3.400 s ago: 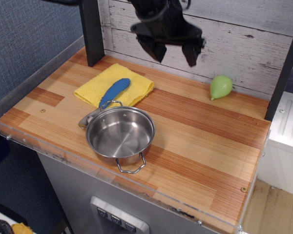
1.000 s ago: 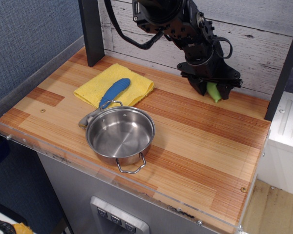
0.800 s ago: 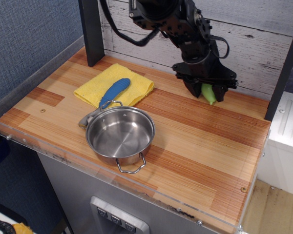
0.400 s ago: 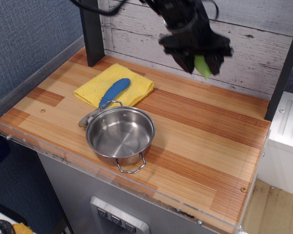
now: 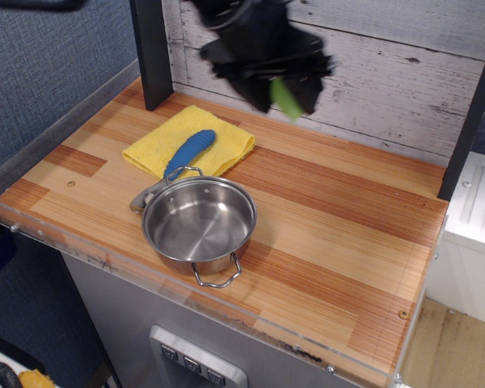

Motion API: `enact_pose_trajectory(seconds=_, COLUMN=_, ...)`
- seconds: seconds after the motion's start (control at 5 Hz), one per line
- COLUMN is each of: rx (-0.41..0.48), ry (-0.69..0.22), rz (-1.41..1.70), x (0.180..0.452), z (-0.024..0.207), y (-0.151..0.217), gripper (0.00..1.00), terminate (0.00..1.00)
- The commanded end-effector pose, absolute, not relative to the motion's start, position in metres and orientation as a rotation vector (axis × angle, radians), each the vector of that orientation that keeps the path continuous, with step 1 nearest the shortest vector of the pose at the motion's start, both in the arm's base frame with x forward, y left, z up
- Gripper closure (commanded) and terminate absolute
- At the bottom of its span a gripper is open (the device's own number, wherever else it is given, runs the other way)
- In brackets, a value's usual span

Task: Move the pear and drop into the pot

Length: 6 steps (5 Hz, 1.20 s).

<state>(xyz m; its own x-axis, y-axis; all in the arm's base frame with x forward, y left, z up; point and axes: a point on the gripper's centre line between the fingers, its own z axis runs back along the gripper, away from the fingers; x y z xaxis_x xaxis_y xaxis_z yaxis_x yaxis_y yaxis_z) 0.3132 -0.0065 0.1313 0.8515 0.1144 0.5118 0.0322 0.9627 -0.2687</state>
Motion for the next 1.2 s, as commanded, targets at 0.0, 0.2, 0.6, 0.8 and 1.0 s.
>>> enact_pose_trajectory(seconds=0.0, rx=-0.234, ry=-0.542, rz=0.028, x=0.274, z=0.130, y=0.009, gripper=1.00, terminate=0.00)
enact_pose_trajectory(seconds=0.2, rx=-0.210, ry=-0.510, rz=0.048, x=0.261, z=0.122, y=0.016, gripper=1.00, terminate=0.00)
enact_pose_trajectory(seconds=0.6, rx=-0.137, ry=-0.424, rz=0.068, x=0.230, z=0.097, y=0.033, gripper=1.00, terminate=0.00)
enact_pose_trajectory(seconds=0.8, rx=-0.127, ry=-0.391, rz=0.106, x=0.224, z=0.084, y=0.041, gripper=1.00, terminate=0.00)
enact_pose_trajectory(seconds=1.0, rx=-0.124, ry=-0.366, rz=0.118, x=0.226, z=0.072, y=0.043, gripper=1.00, terminate=0.00)
